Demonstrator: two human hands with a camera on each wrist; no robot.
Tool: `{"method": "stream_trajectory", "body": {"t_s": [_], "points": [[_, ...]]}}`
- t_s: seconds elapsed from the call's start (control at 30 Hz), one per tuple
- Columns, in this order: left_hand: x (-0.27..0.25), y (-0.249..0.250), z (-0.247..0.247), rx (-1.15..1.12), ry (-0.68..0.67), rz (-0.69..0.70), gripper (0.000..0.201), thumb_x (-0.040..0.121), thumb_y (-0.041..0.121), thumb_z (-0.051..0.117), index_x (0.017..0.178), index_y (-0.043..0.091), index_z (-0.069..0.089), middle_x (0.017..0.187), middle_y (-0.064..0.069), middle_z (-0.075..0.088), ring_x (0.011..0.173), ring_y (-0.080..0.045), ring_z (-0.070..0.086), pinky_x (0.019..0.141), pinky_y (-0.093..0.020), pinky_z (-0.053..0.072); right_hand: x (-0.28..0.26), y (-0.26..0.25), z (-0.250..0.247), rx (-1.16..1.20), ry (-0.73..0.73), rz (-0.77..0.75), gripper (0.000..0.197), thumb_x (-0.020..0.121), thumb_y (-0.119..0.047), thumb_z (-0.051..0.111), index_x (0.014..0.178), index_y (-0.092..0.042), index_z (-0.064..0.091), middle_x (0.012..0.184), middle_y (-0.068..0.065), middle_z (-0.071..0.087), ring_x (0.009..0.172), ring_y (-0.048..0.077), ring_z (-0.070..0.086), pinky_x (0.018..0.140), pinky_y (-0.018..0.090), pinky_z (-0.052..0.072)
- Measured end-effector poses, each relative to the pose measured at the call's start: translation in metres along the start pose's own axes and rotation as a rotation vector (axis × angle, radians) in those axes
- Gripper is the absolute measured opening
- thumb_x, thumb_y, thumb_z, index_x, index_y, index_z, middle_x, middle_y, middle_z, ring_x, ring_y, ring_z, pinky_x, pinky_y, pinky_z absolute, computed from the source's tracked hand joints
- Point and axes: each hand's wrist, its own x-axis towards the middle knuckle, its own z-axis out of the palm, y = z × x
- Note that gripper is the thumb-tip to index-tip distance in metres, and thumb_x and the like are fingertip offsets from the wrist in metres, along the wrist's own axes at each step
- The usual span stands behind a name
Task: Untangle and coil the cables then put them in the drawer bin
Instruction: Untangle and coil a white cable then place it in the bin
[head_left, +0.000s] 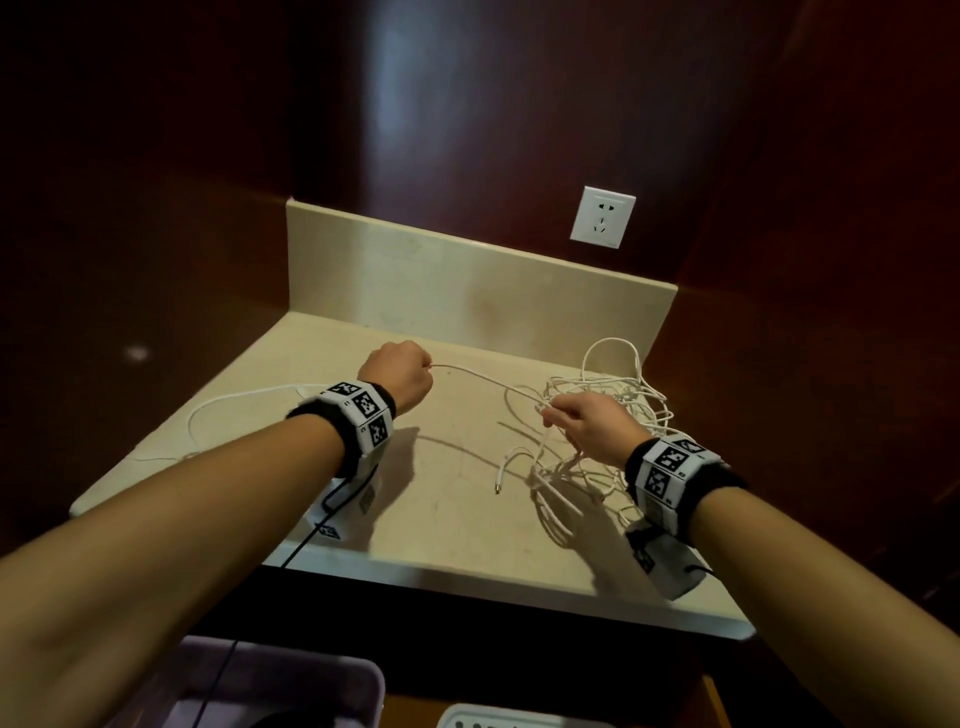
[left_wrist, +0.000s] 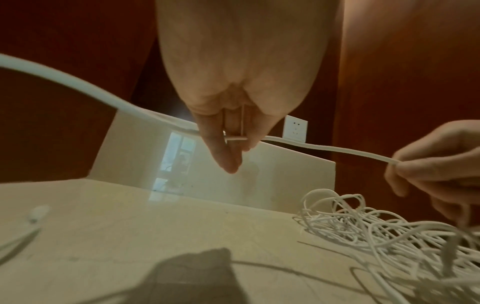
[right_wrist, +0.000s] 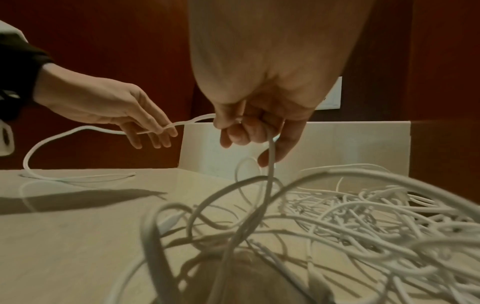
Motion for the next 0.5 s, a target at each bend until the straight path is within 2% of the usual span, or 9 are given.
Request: {"method": "stream_trajectory", "body": {"t_s": [0.07, 0.1, 0.17, 0.23, 0.33, 0.4, 0.5], "points": [[-0.002, 0.012, 0.002, -0.015, -0.028, 0.086, 0.039, 0.092, 0.011, 0.046, 0.126, 0.017, 0.064, 0.125, -0.010, 0.065, 0.117, -0.029, 0.058, 0.101, -0.034, 0.044, 0.006, -0.003, -0.001, -0.014, 0.037, -0.028, 0.028, 0.100, -0.031, 0.049, 0.091, -0.015, 0.070, 0.068, -0.006, 0.055, 0.062, 0.010, 0.047, 0.065, 0.030, 0.038], [-0.003, 0.019, 0.003, -0.026, -0.045, 0.146, 0.037, 0.094, 0.015, 0.049, 0.127, 0.018, 0.063, 0.126, -0.007, 0.065, 0.117, -0.025, 0.058, 0.102, -0.033, 0.044, 0.008, -0.005, -0.001, -0.027, 0.050, -0.045, 0.028, 0.100, -0.032, 0.050, 0.092, -0.015, 0.071, 0.074, -0.006, 0.059, 0.067, 0.011, 0.049, 0.067, 0.030, 0.038], [-0.006, 0.032, 0.006, -0.026, -0.086, 0.259, 0.031, 0.096, 0.025, 0.054, 0.124, 0.020, 0.065, 0.122, -0.004, 0.068, 0.113, -0.020, 0.060, 0.099, -0.031, 0.044, 0.010, -0.008, 0.001, -0.053, 0.070, -0.073, 0.028, 0.099, -0.034, 0.050, 0.094, -0.017, 0.072, 0.088, -0.002, 0.066, 0.080, 0.015, 0.054, 0.074, 0.032, 0.041], [-0.007, 0.041, 0.008, -0.020, -0.110, 0.318, 0.028, 0.096, 0.030, 0.057, 0.118, 0.020, 0.069, 0.115, -0.003, 0.070, 0.107, -0.020, 0.062, 0.093, -0.029, 0.046, 0.010, -0.012, 0.002, -0.057, 0.084, -0.093, 0.027, 0.099, -0.035, 0.052, 0.095, -0.018, 0.072, 0.091, 0.001, 0.068, 0.084, 0.018, 0.055, 0.075, 0.031, 0.040], [-0.006, 0.043, 0.009, -0.043, -0.101, 0.348, 0.026, 0.096, 0.031, 0.058, 0.113, 0.018, 0.072, 0.104, -0.003, 0.073, 0.099, -0.020, 0.063, 0.085, -0.028, 0.045, 0.009, -0.013, 0.004, -0.033, 0.094, -0.111, 0.025, 0.098, -0.033, 0.053, 0.095, -0.017, 0.073, 0.090, 0.004, 0.069, 0.083, 0.020, 0.058, 0.074, 0.032, 0.041], [-0.006, 0.039, 0.008, -0.076, -0.087, 0.344, 0.026, 0.096, 0.031, 0.058, 0.113, 0.018, 0.072, 0.099, -0.003, 0.074, 0.097, -0.019, 0.064, 0.085, -0.027, 0.046, 0.007, -0.013, 0.004, -0.003, 0.092, -0.107, 0.024, 0.098, -0.031, 0.054, 0.094, -0.016, 0.072, 0.086, 0.005, 0.069, 0.081, 0.021, 0.059, 0.074, 0.034, 0.044], [-0.003, 0.031, 0.006, -0.129, -0.026, 0.294, 0.027, 0.095, 0.031, 0.059, 0.113, 0.016, 0.072, 0.105, -0.003, 0.074, 0.103, -0.018, 0.064, 0.091, -0.027, 0.046, 0.003, -0.011, 0.007, -0.004, 0.050, -0.074, 0.025, 0.099, -0.030, 0.051, 0.096, -0.014, 0.070, 0.079, 0.002, 0.065, 0.075, 0.019, 0.057, 0.070, 0.035, 0.045]]}}
